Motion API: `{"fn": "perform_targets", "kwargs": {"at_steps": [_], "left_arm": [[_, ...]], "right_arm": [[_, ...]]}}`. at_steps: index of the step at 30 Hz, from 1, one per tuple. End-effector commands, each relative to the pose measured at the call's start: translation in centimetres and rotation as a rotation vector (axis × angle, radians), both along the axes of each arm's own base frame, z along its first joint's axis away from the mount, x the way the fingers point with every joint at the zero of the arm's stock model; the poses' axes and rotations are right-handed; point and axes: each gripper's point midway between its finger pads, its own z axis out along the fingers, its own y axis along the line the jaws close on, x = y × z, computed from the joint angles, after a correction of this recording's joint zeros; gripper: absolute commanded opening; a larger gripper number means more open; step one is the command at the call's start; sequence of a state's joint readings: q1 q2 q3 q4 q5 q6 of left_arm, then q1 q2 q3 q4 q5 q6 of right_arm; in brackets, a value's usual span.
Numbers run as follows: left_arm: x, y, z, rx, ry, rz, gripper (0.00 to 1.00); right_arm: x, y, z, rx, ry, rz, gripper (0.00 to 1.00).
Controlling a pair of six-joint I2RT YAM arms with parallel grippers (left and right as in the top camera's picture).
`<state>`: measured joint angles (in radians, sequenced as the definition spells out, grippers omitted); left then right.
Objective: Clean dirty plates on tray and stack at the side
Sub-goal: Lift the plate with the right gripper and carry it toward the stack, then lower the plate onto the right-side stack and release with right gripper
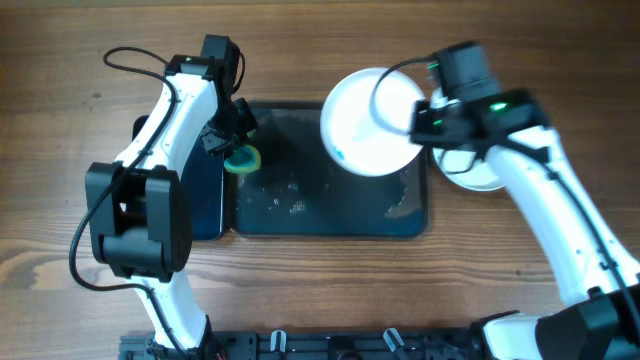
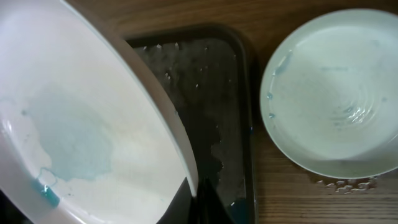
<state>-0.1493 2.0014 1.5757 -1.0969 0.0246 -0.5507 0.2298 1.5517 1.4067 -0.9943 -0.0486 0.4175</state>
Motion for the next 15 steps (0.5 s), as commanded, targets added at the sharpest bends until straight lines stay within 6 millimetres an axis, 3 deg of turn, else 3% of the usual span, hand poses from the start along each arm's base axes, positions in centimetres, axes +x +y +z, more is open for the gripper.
{"fn": "perform_targets", "kwargs": {"at_steps": [1,4,8,11,15], "left_arm": [[0.4,-0.4,1.2,-0.014,-0.039,-0.029,0.04],[0.4,-0.4,1.2,-0.014,-0.039,-0.029,0.04],[0.4,-0.4,1.2,-0.014,-0.039,-0.029,0.04],[0.4,-0.4,1.2,-0.014,-0.039,-0.029,0.04],[0.4,-0.4,1.2,-0.014,-0.039,-0.029,0.04]], "right_arm": [[0.4,-3.8,0.4,0.164,0.029,-0.101,0.05],[0.7,-9.5,-0.7,0.149,0.052,-0.26,0.04],[0.4,-15.0,-2.8,0.124,0.103,-0.41,0.04],[-0.1,-17.9,-4.9,0.1,0.162,-0.486,0.04],[-0.7,-19.9,-7.8,0.051,0.246,-0.539,0.04]]}}
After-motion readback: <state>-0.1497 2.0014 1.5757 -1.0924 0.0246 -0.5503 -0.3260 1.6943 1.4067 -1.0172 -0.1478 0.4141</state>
